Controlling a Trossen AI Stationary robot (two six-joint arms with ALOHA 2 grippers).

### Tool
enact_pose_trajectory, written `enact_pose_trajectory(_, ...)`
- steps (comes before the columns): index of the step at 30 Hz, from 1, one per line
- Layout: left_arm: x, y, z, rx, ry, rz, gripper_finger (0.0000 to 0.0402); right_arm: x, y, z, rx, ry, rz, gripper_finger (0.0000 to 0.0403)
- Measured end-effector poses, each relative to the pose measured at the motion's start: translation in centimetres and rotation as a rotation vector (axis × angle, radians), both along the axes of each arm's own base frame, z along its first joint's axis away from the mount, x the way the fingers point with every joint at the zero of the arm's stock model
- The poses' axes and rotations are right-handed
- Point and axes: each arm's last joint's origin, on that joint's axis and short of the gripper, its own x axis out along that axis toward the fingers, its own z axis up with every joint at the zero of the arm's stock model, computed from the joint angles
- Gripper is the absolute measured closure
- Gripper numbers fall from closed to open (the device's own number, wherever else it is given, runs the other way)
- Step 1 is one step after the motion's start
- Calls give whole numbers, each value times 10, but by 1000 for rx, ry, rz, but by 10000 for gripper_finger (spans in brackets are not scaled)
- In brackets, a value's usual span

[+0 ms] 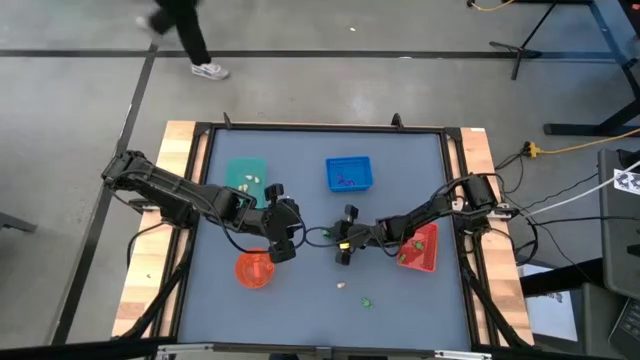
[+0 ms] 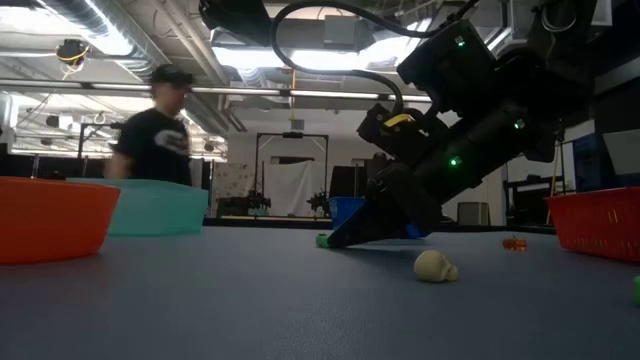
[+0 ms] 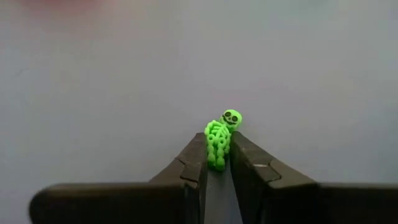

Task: Sort Halloween decoration
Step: Put the green skeleton toy into the orange bin

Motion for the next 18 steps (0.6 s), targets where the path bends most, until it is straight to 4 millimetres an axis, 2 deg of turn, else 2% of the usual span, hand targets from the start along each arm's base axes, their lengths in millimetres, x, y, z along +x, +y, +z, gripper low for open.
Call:
enact_pose_trajectory(8,0,0,0,0,0,0,273,-1,0,8,-1,-14,5,347)
enact_pose_trajectory(13,0,0,0,1,1,-1,273,-2,0,34,1,-72,19,347)
enact_pose_trajectory(18,0,0,0,1,1,-1,273,-13,-1,67,19,-69,68,347)
